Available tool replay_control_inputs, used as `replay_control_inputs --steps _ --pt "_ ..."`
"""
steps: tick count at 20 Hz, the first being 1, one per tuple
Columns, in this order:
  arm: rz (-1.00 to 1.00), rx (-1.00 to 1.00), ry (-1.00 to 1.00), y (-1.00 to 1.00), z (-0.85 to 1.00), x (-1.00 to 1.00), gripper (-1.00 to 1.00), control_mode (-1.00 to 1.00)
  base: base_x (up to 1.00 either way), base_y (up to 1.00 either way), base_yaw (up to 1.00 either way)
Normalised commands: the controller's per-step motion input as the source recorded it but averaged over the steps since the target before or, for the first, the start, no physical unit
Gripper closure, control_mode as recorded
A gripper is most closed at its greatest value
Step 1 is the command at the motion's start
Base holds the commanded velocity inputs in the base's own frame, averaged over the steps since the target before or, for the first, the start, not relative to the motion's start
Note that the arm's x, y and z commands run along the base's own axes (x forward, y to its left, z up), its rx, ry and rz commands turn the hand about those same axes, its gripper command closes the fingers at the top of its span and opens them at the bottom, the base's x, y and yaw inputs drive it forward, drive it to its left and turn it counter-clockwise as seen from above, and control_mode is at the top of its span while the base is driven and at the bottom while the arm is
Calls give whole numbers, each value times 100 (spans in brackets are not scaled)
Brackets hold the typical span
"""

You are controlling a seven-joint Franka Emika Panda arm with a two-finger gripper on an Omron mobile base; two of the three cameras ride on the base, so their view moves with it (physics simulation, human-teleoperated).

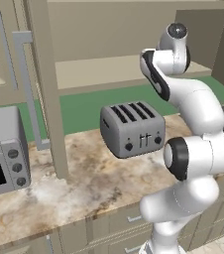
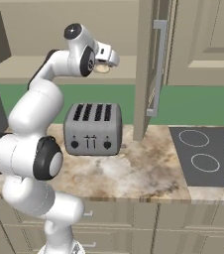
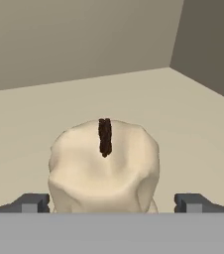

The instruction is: Get the candle and the wine from the cabinet and move them to the dining counter.

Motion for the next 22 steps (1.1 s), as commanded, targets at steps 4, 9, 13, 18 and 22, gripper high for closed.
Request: replay_control_inputs --steps 4,9,13,18,22 --pt "0 0 0 0 0 13 -100 -100 0 0 0" --pt "0 0 0 0 0 1 -100 -100 0 0 0" --pt "0 0 0 0 0 0 -100 -100 0 0 0" --pt "0 0 0 0 0 0 -100 -100 0 0 0" --pt "0 0 0 0 0 0 100 -100 0 0 0"
